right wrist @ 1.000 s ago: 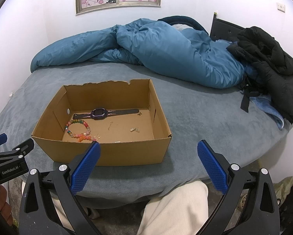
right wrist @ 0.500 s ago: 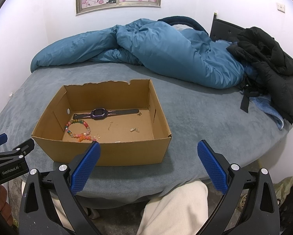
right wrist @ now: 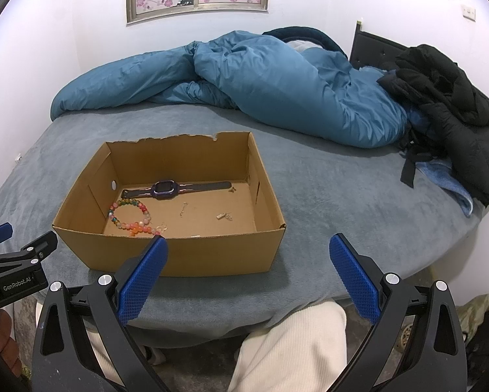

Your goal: Organize jewelry

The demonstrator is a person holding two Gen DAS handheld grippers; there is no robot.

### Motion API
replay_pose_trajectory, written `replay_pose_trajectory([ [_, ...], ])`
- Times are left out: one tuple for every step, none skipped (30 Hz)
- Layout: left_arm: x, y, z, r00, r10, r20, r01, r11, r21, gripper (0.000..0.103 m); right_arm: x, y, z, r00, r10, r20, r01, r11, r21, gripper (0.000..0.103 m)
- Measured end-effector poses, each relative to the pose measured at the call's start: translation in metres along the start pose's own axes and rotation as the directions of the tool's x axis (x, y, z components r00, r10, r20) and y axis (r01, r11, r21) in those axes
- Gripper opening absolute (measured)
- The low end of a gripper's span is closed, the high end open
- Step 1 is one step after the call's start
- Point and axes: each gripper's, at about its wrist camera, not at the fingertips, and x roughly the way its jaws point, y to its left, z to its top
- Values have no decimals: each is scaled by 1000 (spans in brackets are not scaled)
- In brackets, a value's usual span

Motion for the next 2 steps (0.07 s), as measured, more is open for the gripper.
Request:
replay_pose_trajectory([
  [0, -2, 0, 1000, -1, 0, 1, 1000, 1, 97, 0, 0, 0, 1000, 0, 0, 0, 1000, 0, 95],
  [0, -3, 0, 1000, -2, -1, 2, 1000, 1, 97, 0, 0, 0, 1000, 0, 0, 0, 1000, 1, 95],
])
